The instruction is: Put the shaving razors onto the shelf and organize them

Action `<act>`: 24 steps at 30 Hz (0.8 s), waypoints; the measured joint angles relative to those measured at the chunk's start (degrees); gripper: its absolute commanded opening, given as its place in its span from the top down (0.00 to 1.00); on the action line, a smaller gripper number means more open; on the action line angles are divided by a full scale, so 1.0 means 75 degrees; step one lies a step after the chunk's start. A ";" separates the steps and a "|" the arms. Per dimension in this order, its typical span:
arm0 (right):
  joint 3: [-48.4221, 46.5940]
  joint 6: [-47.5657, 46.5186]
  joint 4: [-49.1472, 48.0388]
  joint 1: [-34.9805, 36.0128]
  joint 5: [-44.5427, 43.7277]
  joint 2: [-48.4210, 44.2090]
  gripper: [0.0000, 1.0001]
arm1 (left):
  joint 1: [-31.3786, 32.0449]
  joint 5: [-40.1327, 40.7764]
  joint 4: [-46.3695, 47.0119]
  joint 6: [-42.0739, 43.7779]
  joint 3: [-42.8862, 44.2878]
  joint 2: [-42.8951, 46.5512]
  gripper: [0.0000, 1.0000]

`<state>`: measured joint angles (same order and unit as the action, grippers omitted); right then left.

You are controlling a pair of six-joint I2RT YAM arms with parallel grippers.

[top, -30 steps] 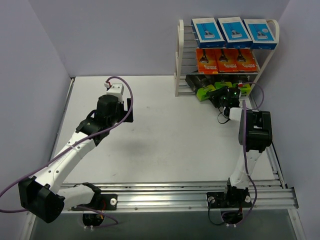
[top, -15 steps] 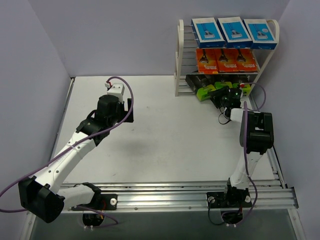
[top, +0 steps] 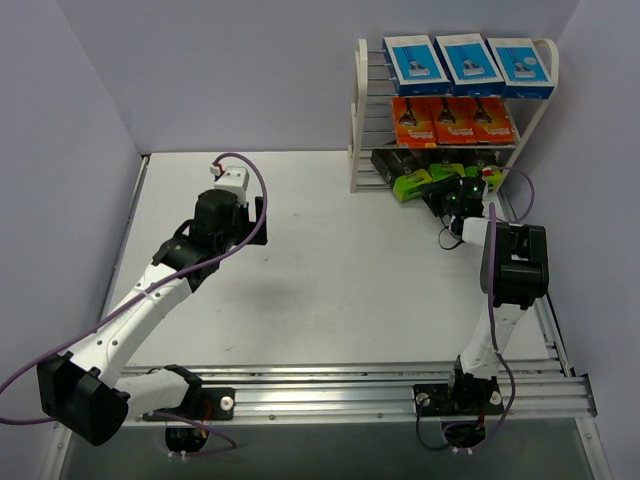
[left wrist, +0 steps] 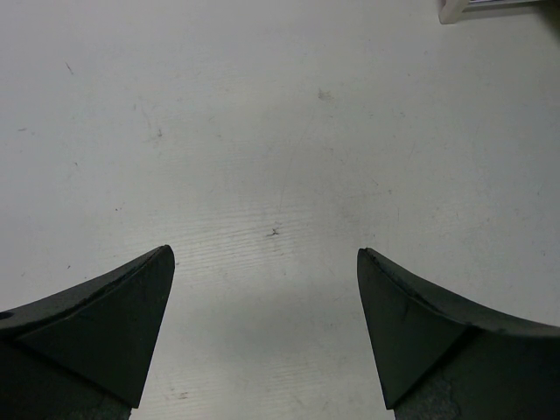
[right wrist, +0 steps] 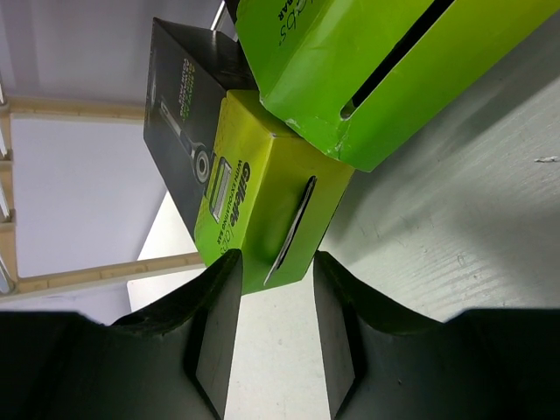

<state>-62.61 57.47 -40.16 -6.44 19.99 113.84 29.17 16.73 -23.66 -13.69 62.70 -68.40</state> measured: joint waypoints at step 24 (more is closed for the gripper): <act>-0.0006 0.0248 -0.0291 0.0003 0.0003 0.0216 0.74 | 0.0023 -0.0003 0.0003 0.0003 0.0000 -0.0026 0.06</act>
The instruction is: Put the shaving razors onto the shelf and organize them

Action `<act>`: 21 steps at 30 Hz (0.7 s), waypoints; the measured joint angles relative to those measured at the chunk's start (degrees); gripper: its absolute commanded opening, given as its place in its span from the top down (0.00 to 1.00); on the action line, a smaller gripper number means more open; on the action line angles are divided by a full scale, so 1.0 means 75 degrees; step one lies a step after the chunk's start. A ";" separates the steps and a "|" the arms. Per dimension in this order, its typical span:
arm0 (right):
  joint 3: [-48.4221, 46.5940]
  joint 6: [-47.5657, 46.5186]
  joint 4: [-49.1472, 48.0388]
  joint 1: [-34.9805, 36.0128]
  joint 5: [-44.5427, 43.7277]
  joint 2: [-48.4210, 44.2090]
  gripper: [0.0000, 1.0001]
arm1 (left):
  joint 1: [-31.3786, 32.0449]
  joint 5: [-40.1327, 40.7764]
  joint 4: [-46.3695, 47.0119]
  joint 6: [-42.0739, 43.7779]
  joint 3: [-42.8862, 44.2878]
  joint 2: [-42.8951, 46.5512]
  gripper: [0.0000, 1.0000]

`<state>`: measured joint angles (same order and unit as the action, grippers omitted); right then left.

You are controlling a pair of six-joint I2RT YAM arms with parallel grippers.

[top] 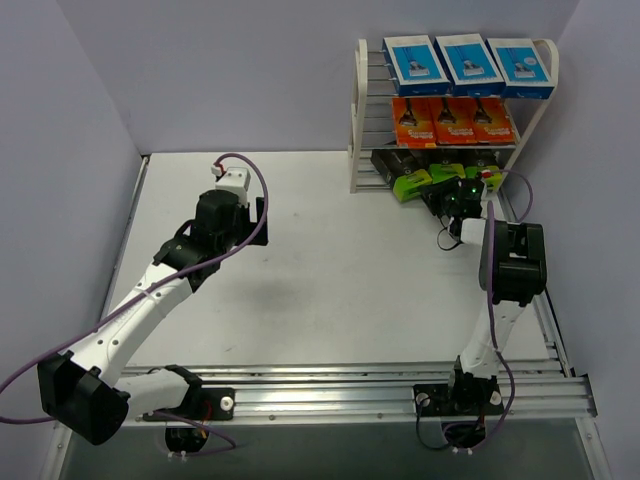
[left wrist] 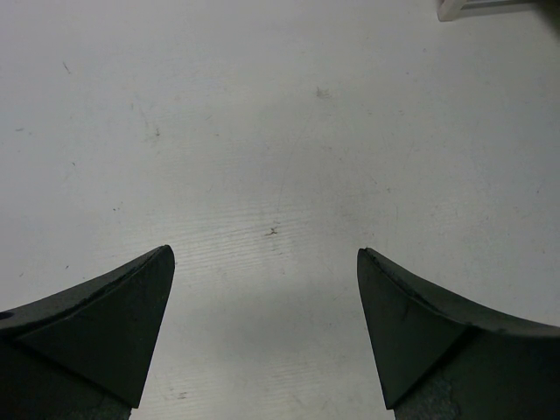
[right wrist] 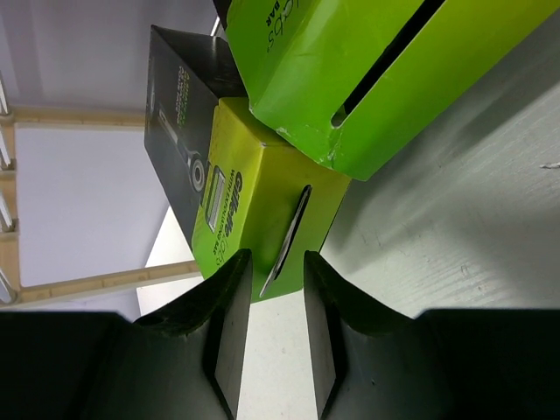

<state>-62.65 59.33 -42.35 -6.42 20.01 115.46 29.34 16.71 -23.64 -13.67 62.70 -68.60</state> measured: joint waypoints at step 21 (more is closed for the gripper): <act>-0.0175 0.0656 -0.0557 0.0125 0.0006 0.0472 0.90 | 0.0090 0.0000 0.0003 0.0055 0.0000 -0.0073 0.06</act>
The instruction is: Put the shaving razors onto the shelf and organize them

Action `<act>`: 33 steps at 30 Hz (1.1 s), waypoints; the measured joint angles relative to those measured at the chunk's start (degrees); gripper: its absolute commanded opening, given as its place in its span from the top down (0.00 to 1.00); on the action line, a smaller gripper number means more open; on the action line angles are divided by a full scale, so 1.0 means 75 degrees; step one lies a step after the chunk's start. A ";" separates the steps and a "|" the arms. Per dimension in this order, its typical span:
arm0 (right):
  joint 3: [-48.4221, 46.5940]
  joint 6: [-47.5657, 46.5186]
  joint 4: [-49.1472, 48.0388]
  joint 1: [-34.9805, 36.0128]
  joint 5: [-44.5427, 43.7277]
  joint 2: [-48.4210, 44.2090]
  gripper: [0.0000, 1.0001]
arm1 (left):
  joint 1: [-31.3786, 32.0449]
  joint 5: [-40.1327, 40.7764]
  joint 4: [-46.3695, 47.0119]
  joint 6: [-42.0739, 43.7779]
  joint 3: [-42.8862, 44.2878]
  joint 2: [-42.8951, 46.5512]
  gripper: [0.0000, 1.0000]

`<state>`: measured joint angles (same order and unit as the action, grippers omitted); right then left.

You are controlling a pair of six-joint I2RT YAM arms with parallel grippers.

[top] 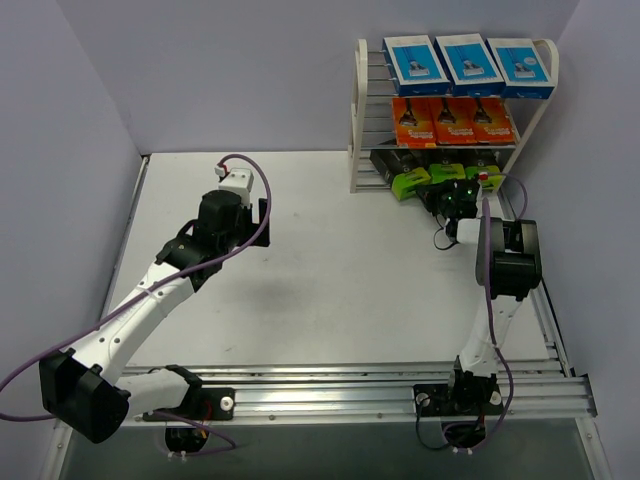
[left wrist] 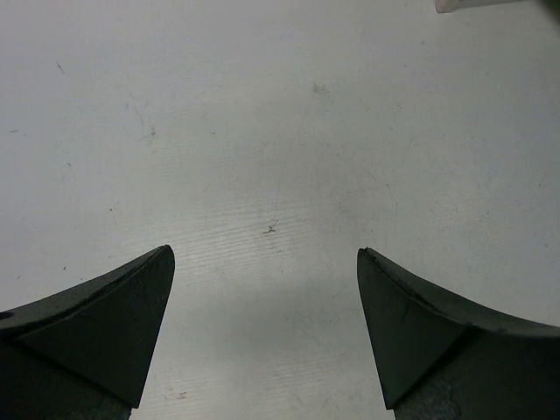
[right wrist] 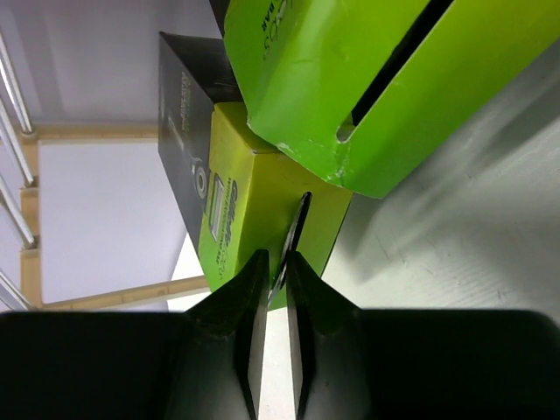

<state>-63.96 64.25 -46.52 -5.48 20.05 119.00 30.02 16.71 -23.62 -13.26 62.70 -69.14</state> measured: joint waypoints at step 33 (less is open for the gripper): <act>0.1102 0.1935 -0.2226 0.0603 -0.1859 0.0233 1.00 | 0.0350 0.0096 0.0009 0.0050 0.0000 -0.0017 0.06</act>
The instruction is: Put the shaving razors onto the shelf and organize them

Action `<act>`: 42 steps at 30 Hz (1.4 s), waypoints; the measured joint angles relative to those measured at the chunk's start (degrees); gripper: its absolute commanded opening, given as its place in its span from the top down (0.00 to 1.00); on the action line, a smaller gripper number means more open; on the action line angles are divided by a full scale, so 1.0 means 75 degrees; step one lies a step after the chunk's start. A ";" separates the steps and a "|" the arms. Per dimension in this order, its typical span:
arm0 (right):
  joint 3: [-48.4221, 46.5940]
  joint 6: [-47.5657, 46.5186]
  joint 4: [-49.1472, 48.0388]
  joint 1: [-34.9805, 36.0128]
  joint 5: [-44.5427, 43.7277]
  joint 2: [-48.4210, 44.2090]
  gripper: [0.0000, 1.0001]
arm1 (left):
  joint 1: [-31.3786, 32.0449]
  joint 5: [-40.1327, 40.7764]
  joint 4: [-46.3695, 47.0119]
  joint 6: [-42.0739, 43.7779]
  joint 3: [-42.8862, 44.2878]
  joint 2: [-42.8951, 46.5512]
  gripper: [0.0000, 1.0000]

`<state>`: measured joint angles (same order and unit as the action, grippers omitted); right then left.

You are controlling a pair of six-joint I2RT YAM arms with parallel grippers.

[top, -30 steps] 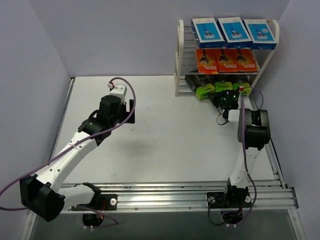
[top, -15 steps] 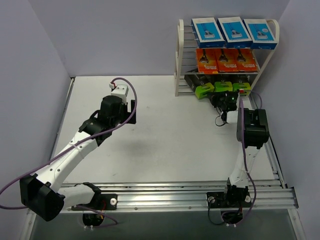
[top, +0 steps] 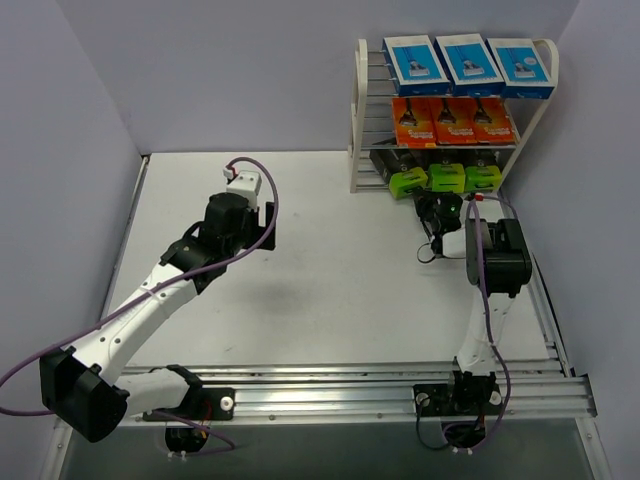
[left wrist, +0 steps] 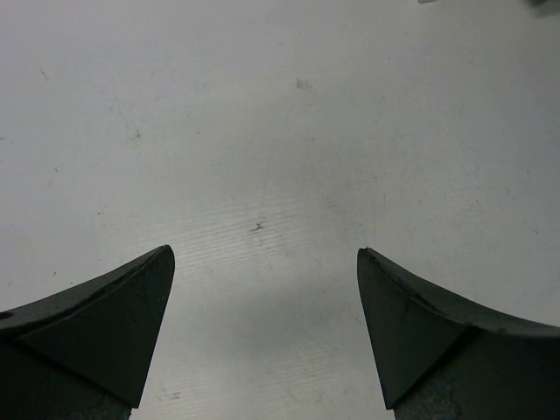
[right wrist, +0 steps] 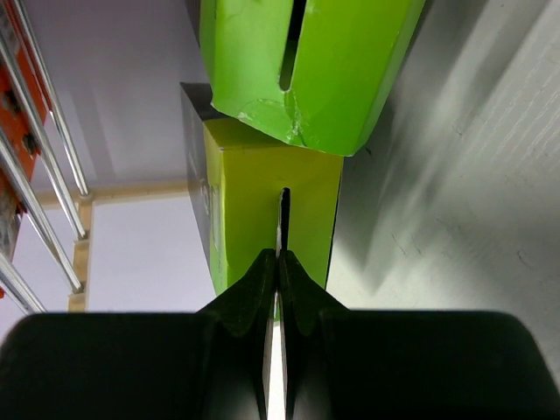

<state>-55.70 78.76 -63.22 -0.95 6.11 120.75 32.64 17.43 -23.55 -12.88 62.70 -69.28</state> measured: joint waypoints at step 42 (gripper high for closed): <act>0.0504 0.0297 -0.0740 0.0624 -0.1813 -0.0458 0.81 | 0.0434 0.0256 0.0000 0.0058 0.0000 -0.0137 0.06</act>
<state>-51.92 80.99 -68.77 3.73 -7.49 117.32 35.90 19.35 -23.55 -12.45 62.70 -70.30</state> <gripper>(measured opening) 0.136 0.941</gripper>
